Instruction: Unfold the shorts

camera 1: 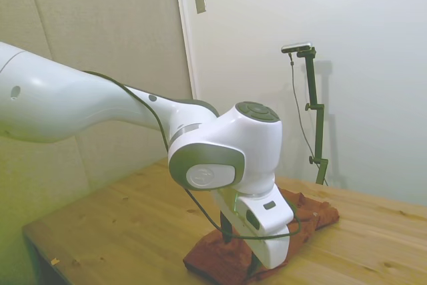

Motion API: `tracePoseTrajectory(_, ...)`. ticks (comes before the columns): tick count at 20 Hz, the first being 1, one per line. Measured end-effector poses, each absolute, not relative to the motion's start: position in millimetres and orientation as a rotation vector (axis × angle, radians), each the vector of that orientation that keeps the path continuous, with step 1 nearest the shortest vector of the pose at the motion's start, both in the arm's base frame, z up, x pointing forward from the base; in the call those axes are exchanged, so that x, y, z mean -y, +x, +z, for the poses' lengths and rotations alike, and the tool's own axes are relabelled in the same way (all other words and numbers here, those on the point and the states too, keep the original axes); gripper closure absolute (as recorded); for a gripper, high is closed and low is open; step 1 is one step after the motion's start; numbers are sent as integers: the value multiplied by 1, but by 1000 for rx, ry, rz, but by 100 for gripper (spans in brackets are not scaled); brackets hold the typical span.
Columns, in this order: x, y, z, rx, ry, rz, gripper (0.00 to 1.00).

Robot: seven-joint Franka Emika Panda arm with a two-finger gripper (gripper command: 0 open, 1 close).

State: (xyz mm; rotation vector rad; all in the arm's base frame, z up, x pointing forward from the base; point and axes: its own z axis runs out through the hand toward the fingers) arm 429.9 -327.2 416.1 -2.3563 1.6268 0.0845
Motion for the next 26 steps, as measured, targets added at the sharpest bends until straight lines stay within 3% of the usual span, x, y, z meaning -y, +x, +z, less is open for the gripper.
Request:
tracePoseTrajectory(4, 345, 416, 402, -1540, -2291, 129, 0)
tracePoseTrajectory(19, 353, 444, 370, -1289, -2253, 322, 0)
tracePoseTrajectory(20, 351, 446, 369, -1267, -2253, 330, 100)
tracePoseTrajectory(26, 344, 452, 363, -1227, -2268, 345, 100)
